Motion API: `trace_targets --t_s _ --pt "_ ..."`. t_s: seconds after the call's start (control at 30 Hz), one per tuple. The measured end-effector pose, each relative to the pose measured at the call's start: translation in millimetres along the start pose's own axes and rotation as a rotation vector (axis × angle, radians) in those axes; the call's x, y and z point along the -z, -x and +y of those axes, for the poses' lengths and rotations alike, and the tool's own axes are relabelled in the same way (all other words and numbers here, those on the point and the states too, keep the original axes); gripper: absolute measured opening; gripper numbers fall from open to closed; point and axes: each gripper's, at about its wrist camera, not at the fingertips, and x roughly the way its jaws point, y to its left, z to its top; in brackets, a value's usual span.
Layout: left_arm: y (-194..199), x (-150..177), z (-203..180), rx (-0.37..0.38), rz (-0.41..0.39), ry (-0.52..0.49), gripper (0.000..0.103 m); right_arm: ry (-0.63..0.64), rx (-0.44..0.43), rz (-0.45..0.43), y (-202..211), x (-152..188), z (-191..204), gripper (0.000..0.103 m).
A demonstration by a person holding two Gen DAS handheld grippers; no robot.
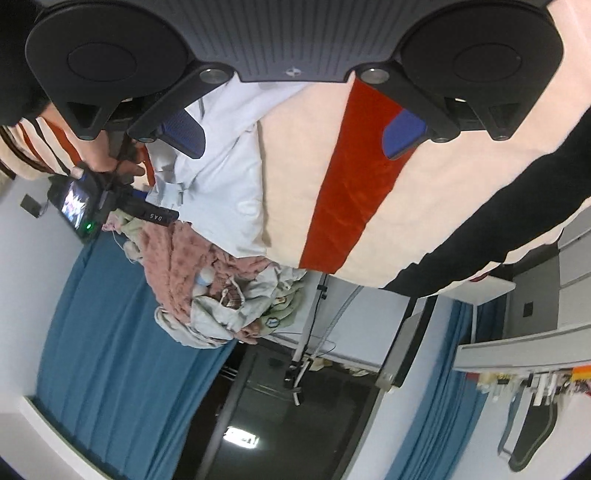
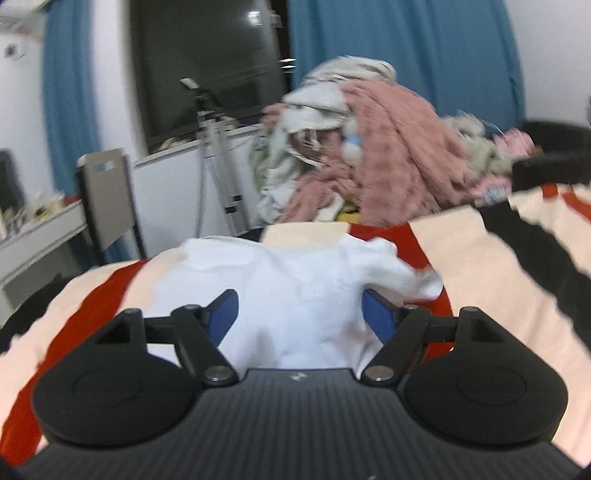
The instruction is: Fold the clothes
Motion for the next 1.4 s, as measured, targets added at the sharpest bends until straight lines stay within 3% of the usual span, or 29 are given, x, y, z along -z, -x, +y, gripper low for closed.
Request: trace_targets --t_s 0.13,0.33,0.43,0.5,0.7,0.87,1.03,1.27,1.4 --pt "9.3 1.7 -5.2 0.039 -0.006 -0.034 0.103 0.036 -0.017 -0.011 60.9 -4.8 14.9 0.075" --pt "39.9 2.7 -22.5 0.091 -0.010 -0.137 0.103 -0.020 -0.047 -0.049 180.5 1.0 20.3 0.075" --pt "58.1 4.2 -22.7 0.155 0.035 -0.130 0.103 -0.055 -0.042 -0.064 242.6 13.3 21.5 0.075" --pt "72.4 5.6 -23.6 0.182 0.020 -0.136 0.103 -0.060 -0.027 -0.072 280.6 25.9 23.5 0.075" --pt "91.4 12.4 -33.7 0.185 -0.002 -0.199 0.103 -0.022 0.033 -0.125 365.7 65.6 33.1 0.075" --pt "89.8 17.7 -36.0 0.177 0.026 -0.222 0.103 -0.037 0.049 -0.138 393.2 92.0 30.6 0.075" --pt "76.5 18.4 -38.7 0.159 0.090 -0.228 0.103 -0.112 0.056 -0.111 383.2 94.7 14.4 0.075" --pt "22.9 -10.7 -24.5 0.222 0.335 -0.222 0.101 -0.178 0.052 -0.059 371.5 99.3 0.9 0.075" --pt "-14.6 -37.5 -0.2 0.252 0.426 -0.206 0.100 -0.220 0.036 -0.038 370.7 101.7 -4.6 0.075"
